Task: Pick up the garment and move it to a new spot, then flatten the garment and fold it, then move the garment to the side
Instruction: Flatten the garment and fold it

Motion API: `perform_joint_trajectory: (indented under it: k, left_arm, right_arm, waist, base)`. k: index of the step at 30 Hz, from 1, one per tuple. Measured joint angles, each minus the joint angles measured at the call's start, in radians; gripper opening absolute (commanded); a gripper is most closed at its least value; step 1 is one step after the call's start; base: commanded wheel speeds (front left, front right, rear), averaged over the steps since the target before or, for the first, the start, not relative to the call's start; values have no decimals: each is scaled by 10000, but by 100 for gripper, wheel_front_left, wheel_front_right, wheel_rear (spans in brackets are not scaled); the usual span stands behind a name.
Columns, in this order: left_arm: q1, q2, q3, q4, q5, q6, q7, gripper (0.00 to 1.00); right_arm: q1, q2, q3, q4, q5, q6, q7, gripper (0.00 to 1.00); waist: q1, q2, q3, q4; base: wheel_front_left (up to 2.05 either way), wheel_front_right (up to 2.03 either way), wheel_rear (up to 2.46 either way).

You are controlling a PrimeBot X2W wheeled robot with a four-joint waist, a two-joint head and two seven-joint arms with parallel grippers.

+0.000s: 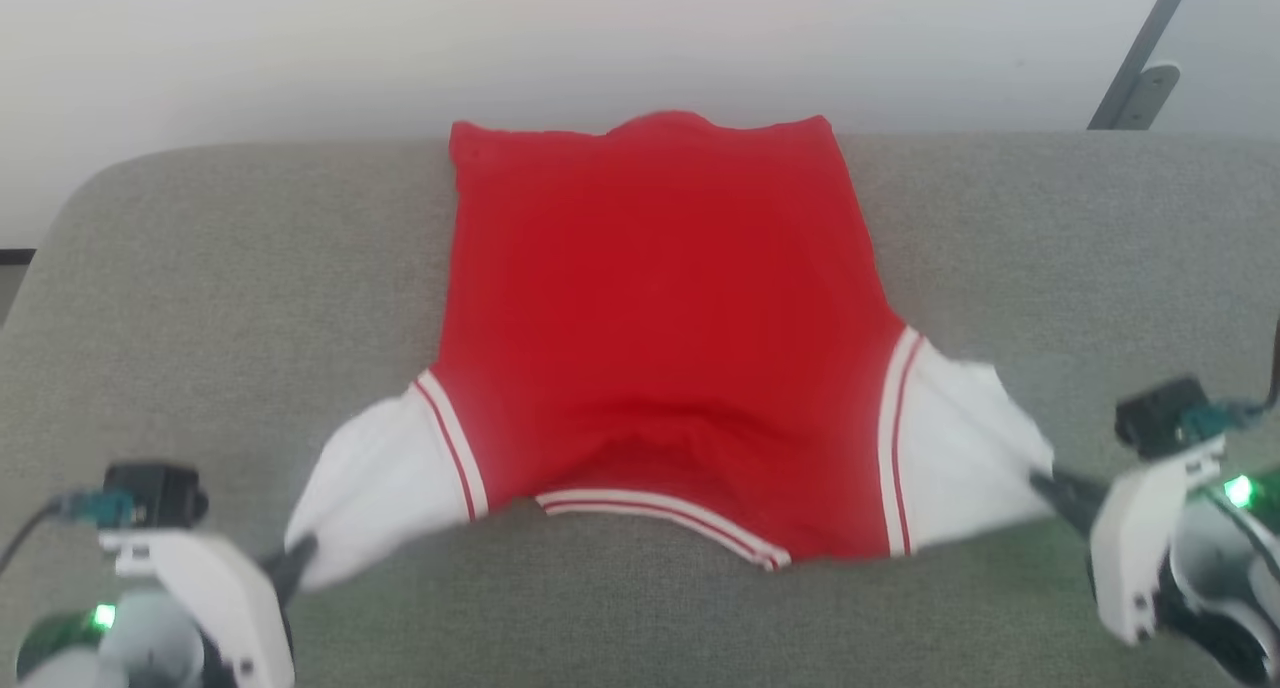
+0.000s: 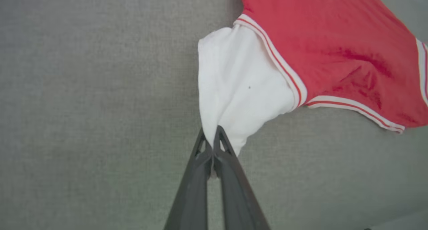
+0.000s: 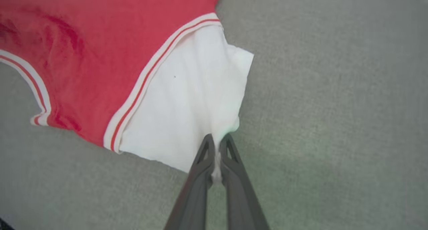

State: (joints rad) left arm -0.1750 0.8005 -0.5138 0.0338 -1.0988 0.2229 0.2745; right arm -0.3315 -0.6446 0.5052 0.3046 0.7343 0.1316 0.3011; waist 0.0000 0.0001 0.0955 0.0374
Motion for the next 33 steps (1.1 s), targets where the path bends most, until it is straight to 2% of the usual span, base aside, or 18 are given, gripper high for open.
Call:
perform_joint_trajectory:
  k: [6, 10, 13, 18, 19, 20, 21, 22, 23, 33]
  left_arm:
    - [1778, 734, 391, -2107, -391, 1350, 98, 0]
    - [2647, 947, 487, -2961, -673, 1929, 98, 0]
    - [3000, 949, 533, -3312, -717, 2107, -35, 0]
    - [3042, 667, 430, -3237, -602, 1948, -322, 0]
    - [2965, 608, 397, -3183, -573, 1904, -393, 0]
    - [2965, 608, 397, -3183, -573, 1904, -393, 0]
    - [2887, 550, 374, -3118, -518, 1856, -412, 0]
    - [2816, 481, 326, -3057, -456, 1795, -479, 0]
    - [2751, 410, 288, -3012, -355, 1756, -502, 0]
    - [2223, 81, 19, -2721, -84, 1452, -608, 0]
  right_arm:
    - [1477, -650, -435, -1277, 706, 0, 1074, 0]
    - [2369, -788, -842, -1766, 1024, 0, 1825, 0]
    - [2846, -757, -1254, -1942, 1009, 0, 2192, 0]
    - [3142, -203, -1766, -2004, 424, 0, 2468, 0]
    - [3143, -150, -1797, -2010, 263, 0, 2546, 16]
    - [3143, -150, -1797, -2010, 263, 0, 2546, 41]
    - [3143, -69, -1870, -2015, 161, 0, 2596, 54]
    - [3142, 44, -1958, -2031, 111, 0, 2648, 86]
    - [3140, 144, -2044, -2067, 88, 0, 2790, 100]
    - [2682, 276, -3432, -3735, -667, -2, 3682, 100]
  waist:
    - [0, 0, -52, 56]
    - [0, 0, -30, 90]
    - [0, -1, 31, 113]
    - [0, 0, 183, 220]
    - [0, 0, 208, 237]
    - [0, 0, 208, 237]
    - [0, 0, 233, 254]
    - [0, 0, 258, 271]
    - [0, 0, 281, 286]
    - [0, 0, 565, 448]
  base:
    - [0, 0, 0]
    - [0, 0, 0]
    - [0, 0, 0]
    - [0, 0, 0]
    - [0, 0, 0]
    - [0, 0, 0]
    - [0, 0, 0]
    - [0, 0, 0]
    - [0, 0, 0]
    - [0, 0, 0]
